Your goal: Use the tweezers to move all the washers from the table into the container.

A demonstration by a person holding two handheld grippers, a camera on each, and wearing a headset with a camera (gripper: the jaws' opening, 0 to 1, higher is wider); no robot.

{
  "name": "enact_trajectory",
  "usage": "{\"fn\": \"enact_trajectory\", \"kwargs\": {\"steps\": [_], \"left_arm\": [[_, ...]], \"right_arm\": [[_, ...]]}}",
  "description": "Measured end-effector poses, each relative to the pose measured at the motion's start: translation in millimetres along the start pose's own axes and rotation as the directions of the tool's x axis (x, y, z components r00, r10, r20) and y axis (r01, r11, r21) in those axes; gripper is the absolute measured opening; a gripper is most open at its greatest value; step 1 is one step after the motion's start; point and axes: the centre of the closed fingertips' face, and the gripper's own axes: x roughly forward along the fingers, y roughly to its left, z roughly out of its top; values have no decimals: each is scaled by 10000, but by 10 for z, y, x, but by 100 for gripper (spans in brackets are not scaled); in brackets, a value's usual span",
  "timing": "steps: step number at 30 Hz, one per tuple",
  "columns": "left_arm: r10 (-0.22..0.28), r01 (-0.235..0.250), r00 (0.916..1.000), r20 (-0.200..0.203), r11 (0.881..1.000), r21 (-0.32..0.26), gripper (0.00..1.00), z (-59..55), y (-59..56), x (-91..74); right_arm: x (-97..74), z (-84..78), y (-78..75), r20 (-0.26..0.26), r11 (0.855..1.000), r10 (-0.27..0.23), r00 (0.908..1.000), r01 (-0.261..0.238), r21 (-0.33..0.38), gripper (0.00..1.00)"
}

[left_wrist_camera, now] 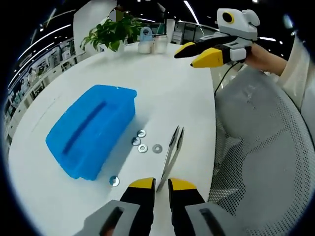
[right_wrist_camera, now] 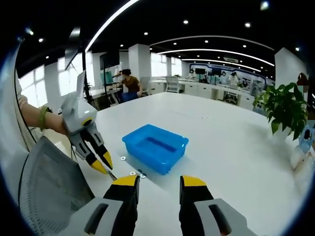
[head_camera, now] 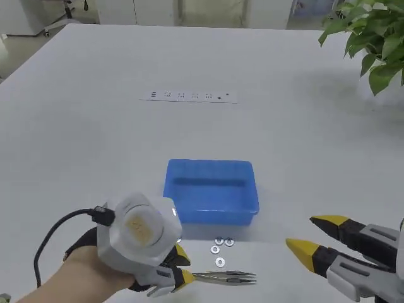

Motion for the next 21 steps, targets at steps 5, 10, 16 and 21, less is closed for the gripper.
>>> {"fn": "enact_trajectory", "kwargs": {"steps": [5, 10, 16, 21], "left_arm": [[189, -86, 9964, -831, 9924, 1228, 1, -100, 4, 67], [210, -76, 9958, -896, 9891, 1467, 0, -91, 29, 73], [224, -45, 9965, -811, 9766, 2149, 0, -59, -2, 40], [439, -380, 9989, -158, 9628, 2676, 0, 83, -42, -119]], "right_arm": [[-6, -14, -8, 9, 10000, -29, 10000, 29, 68, 29], [-12, -23, -20, 21, 9999, -97, 10000, 97, 99, 28], [-23, -39, -36, 40, 9998, -161, 9999, 160, 148, 28], [-29, -55, -32, 20, 9997, -174, 9998, 173, 164, 26]]}}
